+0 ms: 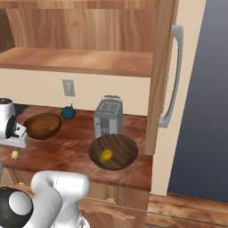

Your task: Pick both bowls and place them on the counter. Then place the cookie dough ball in one bowl and place the mango in the other bowl.

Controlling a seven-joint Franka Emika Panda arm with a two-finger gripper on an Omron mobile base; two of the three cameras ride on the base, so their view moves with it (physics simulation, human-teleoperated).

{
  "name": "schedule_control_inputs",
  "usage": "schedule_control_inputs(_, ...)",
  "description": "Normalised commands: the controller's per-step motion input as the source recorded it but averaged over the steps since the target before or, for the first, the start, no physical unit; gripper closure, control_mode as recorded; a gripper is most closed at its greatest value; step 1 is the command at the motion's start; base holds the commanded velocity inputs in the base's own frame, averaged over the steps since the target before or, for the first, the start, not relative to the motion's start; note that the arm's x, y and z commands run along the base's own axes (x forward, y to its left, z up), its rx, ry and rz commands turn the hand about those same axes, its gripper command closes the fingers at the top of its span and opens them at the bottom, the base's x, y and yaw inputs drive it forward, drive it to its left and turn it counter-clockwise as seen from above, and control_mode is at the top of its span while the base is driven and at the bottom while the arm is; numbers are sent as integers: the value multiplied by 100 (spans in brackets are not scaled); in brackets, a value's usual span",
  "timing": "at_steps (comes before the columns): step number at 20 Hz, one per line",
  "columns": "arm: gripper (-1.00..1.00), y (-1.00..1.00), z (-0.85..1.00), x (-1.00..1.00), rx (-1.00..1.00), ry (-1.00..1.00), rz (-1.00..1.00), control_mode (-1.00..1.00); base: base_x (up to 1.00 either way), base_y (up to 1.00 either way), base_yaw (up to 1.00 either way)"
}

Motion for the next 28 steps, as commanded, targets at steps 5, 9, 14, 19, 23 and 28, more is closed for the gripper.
schedule_control_inputs(5,-100,13,-17,10,-14,0,-3,-100,0,0,0)
schedule_control_inputs(9,-100,17,-33,14,-17,0,-6,-100,0,0,0)
schedule_control_inputs(14,-100,10,-29,20,-12,-3,-6,-100,0,0,0)
schedule_control_inputs(19,-100,11,-28,25,-8,-8,-6,-100,0,0,0)
schedule_control_inputs(23,-100,18,-15,16,0,-6,-6,-100,0,0,0)
schedule_control_inputs(28,-100,18,-10,14,0,-1,-6,-100,0,0,0)
